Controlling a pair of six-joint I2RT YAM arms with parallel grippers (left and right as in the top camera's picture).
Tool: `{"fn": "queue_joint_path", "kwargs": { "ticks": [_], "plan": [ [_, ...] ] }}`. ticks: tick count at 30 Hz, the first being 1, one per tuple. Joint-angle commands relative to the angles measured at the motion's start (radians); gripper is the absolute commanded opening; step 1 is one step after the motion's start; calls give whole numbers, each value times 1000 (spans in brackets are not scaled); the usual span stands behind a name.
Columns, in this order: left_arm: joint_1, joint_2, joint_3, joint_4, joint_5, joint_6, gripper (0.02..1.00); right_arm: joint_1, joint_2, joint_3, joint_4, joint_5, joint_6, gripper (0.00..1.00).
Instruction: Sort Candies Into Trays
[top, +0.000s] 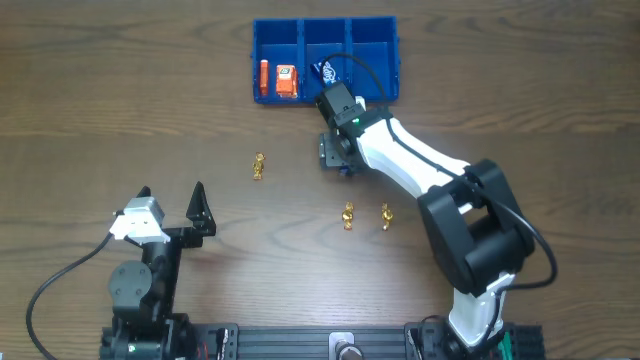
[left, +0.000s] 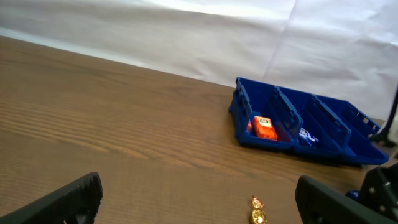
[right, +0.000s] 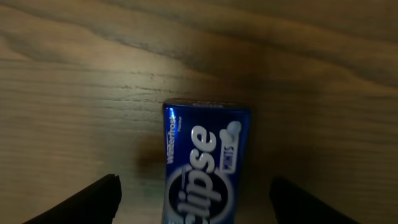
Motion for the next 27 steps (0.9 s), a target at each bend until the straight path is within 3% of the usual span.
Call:
{"fn": "queue_joint_path", "kwargs": {
  "ticks": [1,4,5,12,16,18,23,27],
  "plan": [
    [4,-6,-15,-42,10,18,998,-5,49,5,3,-2,33,691],
    [4,-6,-15,-42,10,18,998,-5,49,5,5,-2,45,336],
    [4,-6,-15,-42,10,18,998,-5,49,5,5,-2,47,279],
    [4,-6,-15,-42,10,18,996,2,-54,23,-24,-1,46,237],
    [4,-6,-15,-42,10,18,996,-1,-158,286,-185,27,-20,222],
    [4,-6,-15,-42,10,18,998,-2,-124,464,-215,79,-69,224],
    [4,-6,-15,-42,10,18,996,-32,98,782,-195,82,-112,235],
    [4,-6,-15,-42,10,18,998,-66,249,831,-131,82,-101,244]
  ]
}}
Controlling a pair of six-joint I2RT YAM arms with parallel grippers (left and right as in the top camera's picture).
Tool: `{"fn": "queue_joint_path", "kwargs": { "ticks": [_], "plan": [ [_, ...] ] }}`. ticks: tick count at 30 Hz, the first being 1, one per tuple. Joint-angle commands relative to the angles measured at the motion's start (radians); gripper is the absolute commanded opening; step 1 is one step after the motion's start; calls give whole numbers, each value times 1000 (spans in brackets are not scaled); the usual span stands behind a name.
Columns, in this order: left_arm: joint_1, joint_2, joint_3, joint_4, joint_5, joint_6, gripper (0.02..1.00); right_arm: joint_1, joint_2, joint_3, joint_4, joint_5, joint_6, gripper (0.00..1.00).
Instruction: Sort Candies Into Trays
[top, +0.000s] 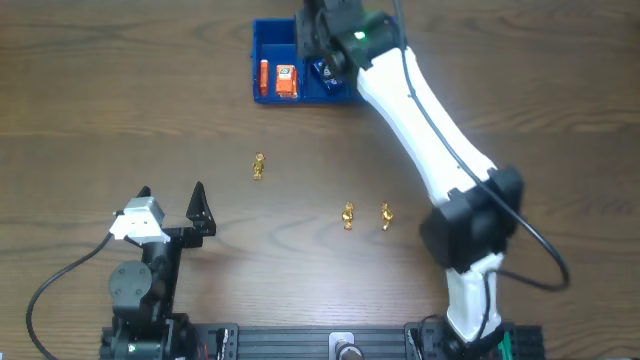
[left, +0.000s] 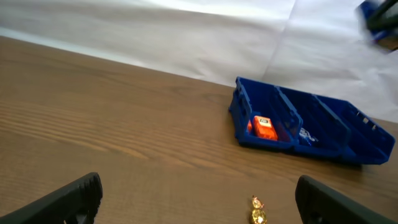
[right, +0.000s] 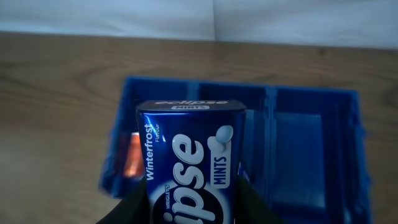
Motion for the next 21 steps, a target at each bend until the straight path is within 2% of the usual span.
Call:
{"fn": "queue_joint_path", "kwargs": {
  "ticks": [1,9,11,13,15,16,21],
  "plan": [
    [4,-7,-15,-41,10,18,996,-35,116,23,35,17,2,246],
    [4,-7,-15,-41,10,18,998,-37,175,23,51,17,11,281],
    [4,-7,-15,-41,10,18,996,-37,175,23,51,18,11,338],
    [4,-7,-15,-41,10,18,996,-37,175,23,53,18,11,487],
    [4,-7,-15,-41,10,18,998,-30,175,23,61,18,10,586],
    [4,-7,-15,-41,10,18,998,-27,175,23,66,18,10,614],
    [4,-7,-15,-41,10,18,998,0,147,23,43,18,6,636]
  ]
}}
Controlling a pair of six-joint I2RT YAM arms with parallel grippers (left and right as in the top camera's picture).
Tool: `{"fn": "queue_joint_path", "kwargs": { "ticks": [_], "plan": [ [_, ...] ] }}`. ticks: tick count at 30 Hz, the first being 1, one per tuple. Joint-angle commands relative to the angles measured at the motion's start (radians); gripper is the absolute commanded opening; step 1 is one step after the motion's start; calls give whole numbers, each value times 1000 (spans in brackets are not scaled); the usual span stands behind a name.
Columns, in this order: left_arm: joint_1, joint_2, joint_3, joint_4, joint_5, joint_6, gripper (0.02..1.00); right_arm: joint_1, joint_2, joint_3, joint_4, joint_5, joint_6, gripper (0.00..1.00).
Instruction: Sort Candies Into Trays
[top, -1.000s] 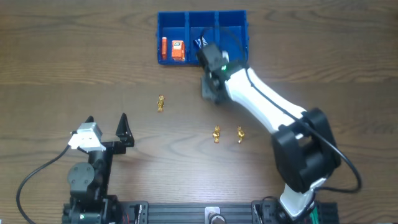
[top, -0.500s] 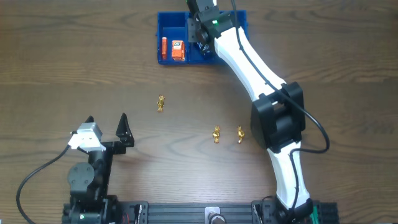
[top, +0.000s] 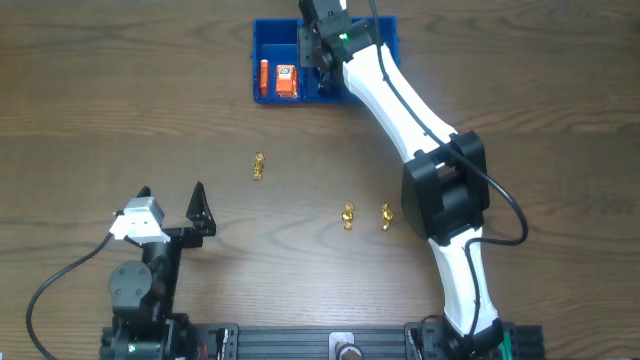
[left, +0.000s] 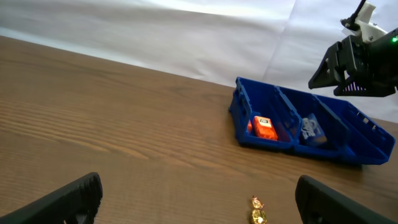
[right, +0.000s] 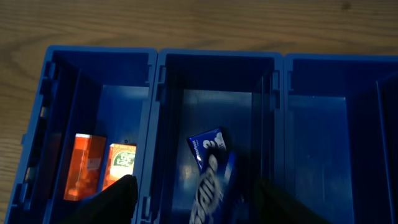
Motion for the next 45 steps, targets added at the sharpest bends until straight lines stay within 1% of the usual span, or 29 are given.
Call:
{"fn": "queue_joint_path", "kwargs": {
  "ticks": [1,3,5,6,10,14,19,21,26,28,31,33,34,36,40,42,45],
  "plan": [
    [4,-6,-15,-41,10,18,998,68,-50,22,-55,34,-6,638],
    [4,-6,-15,-41,10,18,998,152,-86,22,-124,64,-5,649],
    [4,-6,-15,-41,10,18,996,243,-88,19,-192,63,14,652],
    [4,-6,-15,-41,10,18,998,280,-87,-2,-208,63,49,652],
    [4,-6,-15,-41,10,18,998,361,-45,-75,-220,51,185,654],
    [4,-6,-15,-41,10,18,998,406,51,-85,-245,43,294,645],
    [4,-6,-15,-41,10,18,998,421,107,-85,-244,20,320,645],
    [4,-6,-15,-41,10,18,998,421,116,-85,-281,21,343,638],
    [4,-6,-15,-41,10,18,998,412,146,-85,-273,16,367,632],
    [4,-6,-15,-41,10,18,996,412,152,-85,-269,0,374,586],
    [4,-6,-15,-41,10,18,998,411,153,-85,-264,-2,385,509],
    [4,-6,-15,-41,10,18,998,409,157,-85,-265,-2,389,428],
    [4,-6,-15,-41,10,18,998,407,158,-85,-267,-5,389,358],
    [4,-6,-15,-41,10,18,996,407,158,-85,-269,-10,389,257],
    [4,-6,-15,-41,10,18,998,407,158,-85,-269,-24,389,196],
    [4,-6,-15,-41,10,18,998,402,156,-84,-269,-24,388,187],
    [4,-6,-15,-41,10,18,998,368,109,-84,-282,-24,341,183]
  ]
}}
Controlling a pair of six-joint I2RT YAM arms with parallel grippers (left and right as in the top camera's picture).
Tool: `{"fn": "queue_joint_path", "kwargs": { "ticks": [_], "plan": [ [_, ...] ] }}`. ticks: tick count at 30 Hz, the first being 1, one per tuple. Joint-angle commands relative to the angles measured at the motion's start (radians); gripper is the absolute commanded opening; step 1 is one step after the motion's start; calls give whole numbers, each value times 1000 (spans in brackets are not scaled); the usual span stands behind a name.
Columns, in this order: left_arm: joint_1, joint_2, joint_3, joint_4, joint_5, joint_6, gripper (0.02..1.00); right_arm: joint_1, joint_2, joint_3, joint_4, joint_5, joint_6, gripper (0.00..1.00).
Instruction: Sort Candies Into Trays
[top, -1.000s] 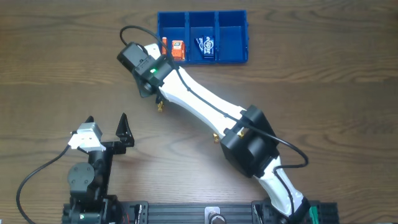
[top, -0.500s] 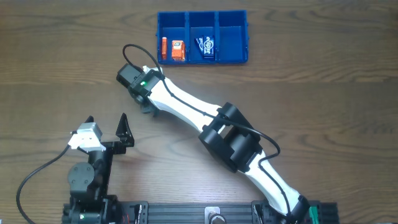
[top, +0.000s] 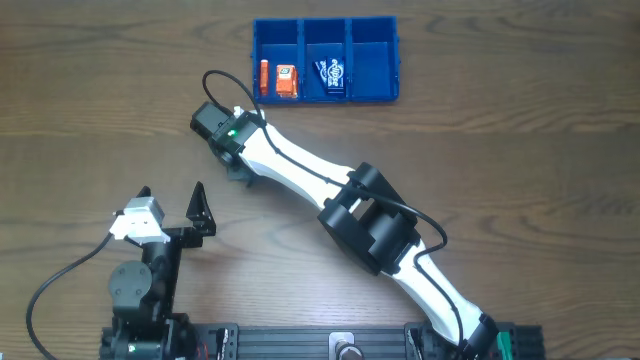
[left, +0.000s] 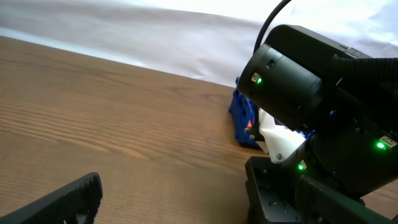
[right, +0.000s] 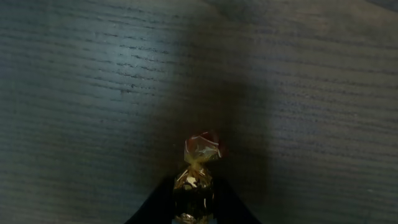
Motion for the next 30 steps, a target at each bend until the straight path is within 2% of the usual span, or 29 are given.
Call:
{"fn": "queue_joint_path", "kwargs": {
  "ticks": [1,3,7,10,13,21,28,30],
  "plan": [
    [4,-6,-15,-41,10,18,998,-66,-65,-1,-31,-3,-60,183],
    [4,-6,-15,-41,10,18,996,-117,-155,-1,-44,13,-117,183],
    [4,-6,-15,-41,10,18,998,-237,-343,-1,-50,111,-230,185],
    [4,-6,-15,-41,10,18,998,-354,-395,-1,11,134,-341,187],
    [4,-6,-15,-41,10,18,998,-451,-390,-5,77,135,-391,191],
    [4,-6,-15,-41,10,18,998,-555,-389,-197,291,85,-393,226],
    [4,-6,-15,-41,10,18,998,-566,-388,-224,326,64,-393,231],
    [4,-6,-15,-41,10,18,998,-566,-382,-224,334,64,-394,277]
  ]
}}
